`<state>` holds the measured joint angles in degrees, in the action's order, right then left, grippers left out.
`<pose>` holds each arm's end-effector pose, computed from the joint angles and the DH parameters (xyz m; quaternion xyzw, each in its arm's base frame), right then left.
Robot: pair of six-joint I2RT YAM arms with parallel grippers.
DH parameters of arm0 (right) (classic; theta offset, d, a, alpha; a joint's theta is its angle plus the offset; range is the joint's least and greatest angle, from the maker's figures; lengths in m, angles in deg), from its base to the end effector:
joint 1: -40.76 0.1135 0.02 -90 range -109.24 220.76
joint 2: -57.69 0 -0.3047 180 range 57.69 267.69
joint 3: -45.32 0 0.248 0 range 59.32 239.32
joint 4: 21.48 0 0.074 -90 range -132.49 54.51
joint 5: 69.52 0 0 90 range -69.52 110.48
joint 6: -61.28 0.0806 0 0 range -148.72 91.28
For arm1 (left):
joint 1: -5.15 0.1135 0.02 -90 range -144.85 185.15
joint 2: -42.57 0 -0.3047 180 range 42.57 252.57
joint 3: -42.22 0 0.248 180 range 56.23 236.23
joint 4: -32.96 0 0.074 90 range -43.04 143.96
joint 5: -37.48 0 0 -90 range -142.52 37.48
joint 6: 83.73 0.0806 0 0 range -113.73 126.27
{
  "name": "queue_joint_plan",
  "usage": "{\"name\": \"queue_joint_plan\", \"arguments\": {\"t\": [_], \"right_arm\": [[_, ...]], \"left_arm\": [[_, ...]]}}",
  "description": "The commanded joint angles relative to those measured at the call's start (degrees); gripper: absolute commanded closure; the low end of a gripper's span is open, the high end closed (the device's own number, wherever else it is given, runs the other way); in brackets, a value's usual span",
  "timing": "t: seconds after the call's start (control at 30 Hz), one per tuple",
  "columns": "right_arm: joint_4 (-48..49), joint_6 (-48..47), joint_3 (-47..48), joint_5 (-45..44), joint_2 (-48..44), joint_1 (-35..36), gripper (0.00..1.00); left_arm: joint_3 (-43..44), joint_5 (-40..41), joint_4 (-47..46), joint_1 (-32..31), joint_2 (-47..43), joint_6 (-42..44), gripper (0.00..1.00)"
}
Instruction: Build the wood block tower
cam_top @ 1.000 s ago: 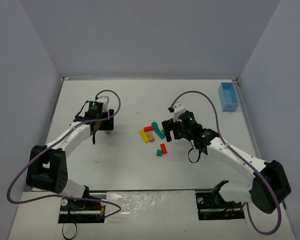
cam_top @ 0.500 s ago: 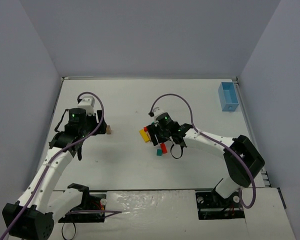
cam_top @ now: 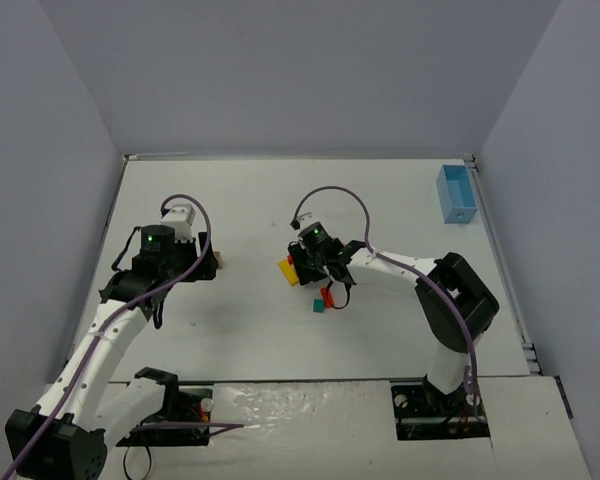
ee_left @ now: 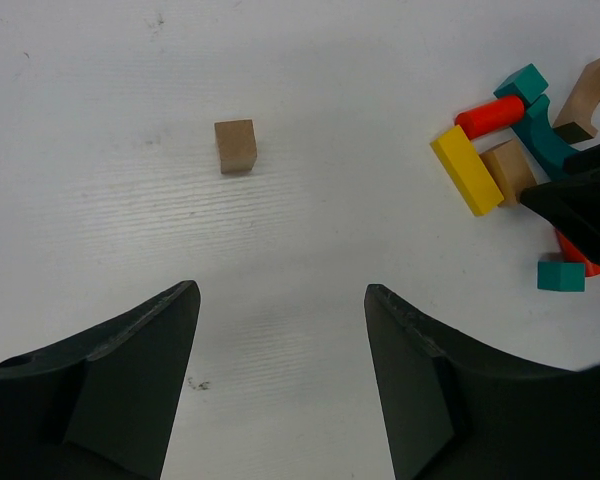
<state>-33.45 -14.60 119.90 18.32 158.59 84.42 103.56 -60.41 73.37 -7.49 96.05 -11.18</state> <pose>0.3068 0.2886 0.2070 -0.2214 0.8721 0.1958 0.3899 0.2064 -0.0576 0.3095 -0.0037 0.8755 -0.1827 0.4474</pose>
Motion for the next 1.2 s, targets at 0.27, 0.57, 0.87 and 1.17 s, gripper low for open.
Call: {"name": "queue_joint_plan", "arguments": {"t": [0.27, 0.57, 0.87, 1.17], "right_arm": [[1.24, 1.26, 4.99, -1.18, 3.29, 0.99, 0.52], [1.28, 1.41, 4.81, -1.85, 4.16, 1.19, 0.59], [1.22, -4.53, 4.3, -2.15, -1.78, 2.37, 1.0], [4.83, -17.1, 0.7, 2.13, -14.93, 9.19, 1.0]], "left_arm": [[2.15, -0.88, -1.45, -0.01, 1.02, -0.9, 0.36], [2.24, -1.42, -1.39, 0.02, 1.43, -0.95, 0.36], [4.69, -9.29, -0.45, 0.08, 2.92, -1.86, 0.36], [14.27, -29.0, 0.72, -0.34, 9.95, -8.7, 0.36]]}}
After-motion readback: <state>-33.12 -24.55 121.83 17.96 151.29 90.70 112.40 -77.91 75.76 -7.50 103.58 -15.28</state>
